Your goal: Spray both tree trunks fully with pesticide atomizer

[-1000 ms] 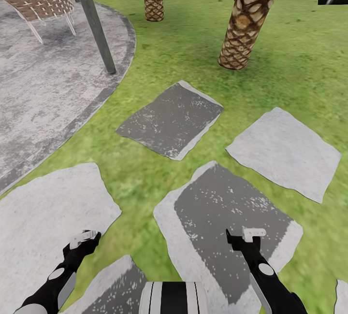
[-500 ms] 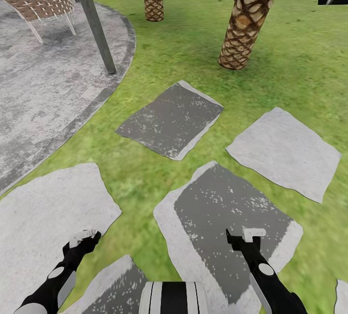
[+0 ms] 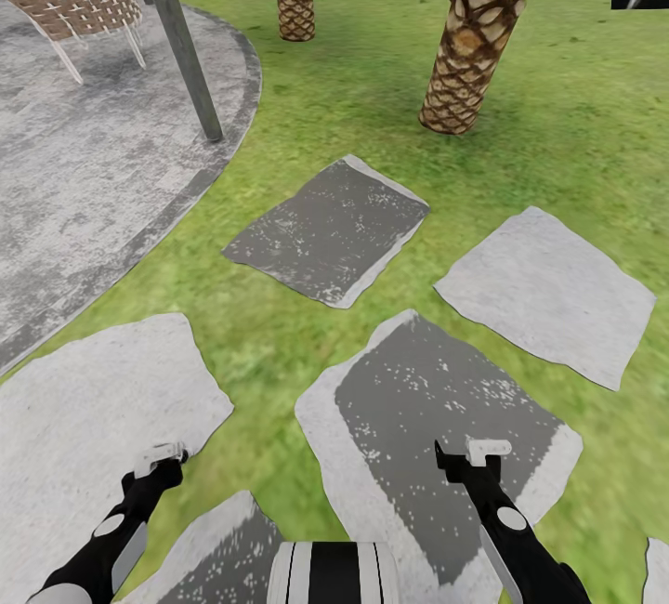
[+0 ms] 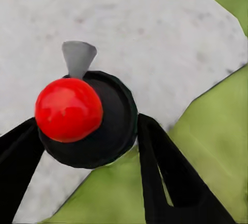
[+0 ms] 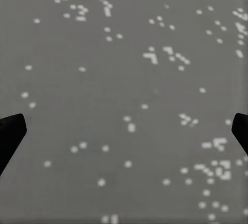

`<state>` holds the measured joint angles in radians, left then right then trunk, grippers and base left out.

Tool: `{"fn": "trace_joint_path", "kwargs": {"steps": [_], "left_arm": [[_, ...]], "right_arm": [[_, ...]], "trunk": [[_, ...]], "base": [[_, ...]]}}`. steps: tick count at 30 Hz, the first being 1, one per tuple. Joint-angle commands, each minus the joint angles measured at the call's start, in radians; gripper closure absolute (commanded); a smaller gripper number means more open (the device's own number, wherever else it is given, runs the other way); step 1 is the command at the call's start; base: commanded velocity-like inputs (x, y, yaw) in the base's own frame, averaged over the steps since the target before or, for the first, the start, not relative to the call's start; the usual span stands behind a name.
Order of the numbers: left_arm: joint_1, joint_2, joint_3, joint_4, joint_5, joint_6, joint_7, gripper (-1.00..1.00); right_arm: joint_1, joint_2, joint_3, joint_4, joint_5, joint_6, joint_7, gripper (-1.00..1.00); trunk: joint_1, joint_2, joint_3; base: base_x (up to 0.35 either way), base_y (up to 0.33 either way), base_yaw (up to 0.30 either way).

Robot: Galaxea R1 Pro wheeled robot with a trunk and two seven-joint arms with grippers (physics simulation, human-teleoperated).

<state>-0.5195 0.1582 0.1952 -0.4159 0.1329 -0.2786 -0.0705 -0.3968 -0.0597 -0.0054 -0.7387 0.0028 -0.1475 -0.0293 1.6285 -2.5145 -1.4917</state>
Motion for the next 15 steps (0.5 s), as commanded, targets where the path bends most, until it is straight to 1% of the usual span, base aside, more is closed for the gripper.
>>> {"fn": "trace_joint_path", "kwargs": {"steps": [1, 15], "left_arm": [[0.0, 0.0, 0.003, -0.001, 0.008, -0.002, -0.006, 1.0], [0.0, 0.0, 0.005, -0.007, 0.008, -0.003, -0.006, 1.0]], "right_arm": [[0.0, 0.0, 0.001, 0.001, 0.0, -0.003, -0.003, -1.0], [0.0, 0.0, 0.001, 0.001, 0.0, -0.003, -0.003, -1.0]], "trunk": [[0.0, 0.0, 0.0], [0.0, 0.0, 0.0]], "base": [[0.0, 0.0, 0.0], [0.0, 0.0, 0.0]]}}
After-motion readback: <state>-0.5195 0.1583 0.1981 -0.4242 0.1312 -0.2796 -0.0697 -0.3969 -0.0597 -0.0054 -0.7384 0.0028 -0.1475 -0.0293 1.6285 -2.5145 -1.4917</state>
